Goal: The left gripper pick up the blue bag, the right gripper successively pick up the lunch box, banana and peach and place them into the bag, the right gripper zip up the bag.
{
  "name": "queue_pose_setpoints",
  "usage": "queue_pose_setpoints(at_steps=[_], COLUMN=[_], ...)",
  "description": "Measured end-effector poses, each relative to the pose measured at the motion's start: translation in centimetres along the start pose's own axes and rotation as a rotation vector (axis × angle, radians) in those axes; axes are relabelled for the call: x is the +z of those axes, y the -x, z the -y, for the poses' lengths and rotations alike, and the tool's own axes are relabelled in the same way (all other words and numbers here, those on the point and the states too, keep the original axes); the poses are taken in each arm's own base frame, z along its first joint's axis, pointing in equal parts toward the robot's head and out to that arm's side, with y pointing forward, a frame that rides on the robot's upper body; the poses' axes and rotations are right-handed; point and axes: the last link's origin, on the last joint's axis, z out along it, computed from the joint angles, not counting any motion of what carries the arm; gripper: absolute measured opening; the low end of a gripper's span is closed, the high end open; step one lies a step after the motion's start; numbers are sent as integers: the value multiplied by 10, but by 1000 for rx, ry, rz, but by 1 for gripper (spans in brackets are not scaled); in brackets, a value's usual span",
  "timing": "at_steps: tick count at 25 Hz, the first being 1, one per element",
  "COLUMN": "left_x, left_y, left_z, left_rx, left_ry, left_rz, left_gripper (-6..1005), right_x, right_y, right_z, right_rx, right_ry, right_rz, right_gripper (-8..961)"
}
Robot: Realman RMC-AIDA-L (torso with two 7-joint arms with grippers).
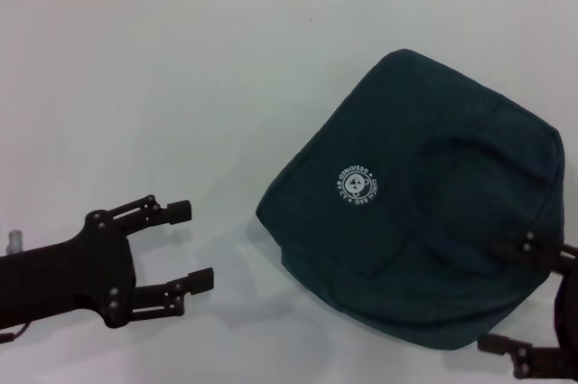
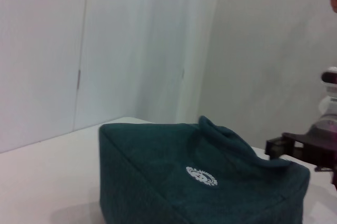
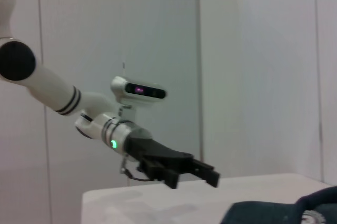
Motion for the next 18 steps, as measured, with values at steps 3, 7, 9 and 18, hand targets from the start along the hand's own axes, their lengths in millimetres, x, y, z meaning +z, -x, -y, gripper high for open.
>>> queue_pose_setpoints(at_steps=[3,7,9,18], left_x=[-3,-5,-6,-6], left_y=[0,0,1,1], left_z=[0,0,0,0], left_rx=[-1,-2,-2,0], left_ry=[-9,-9,-8,-7], left_rz=[1,5,7,9], left_gripper=[861,861,861,861], right_x=[7,11,11,11], right_y=[-1,-1,-2,-2], right_z=[-3,-5,-5,-4], right_rx=[-2,-7,-7,-9], right_ry=[19,31,31,25], right_rz=[9,12,10,9], right_gripper=[857,857,857,857])
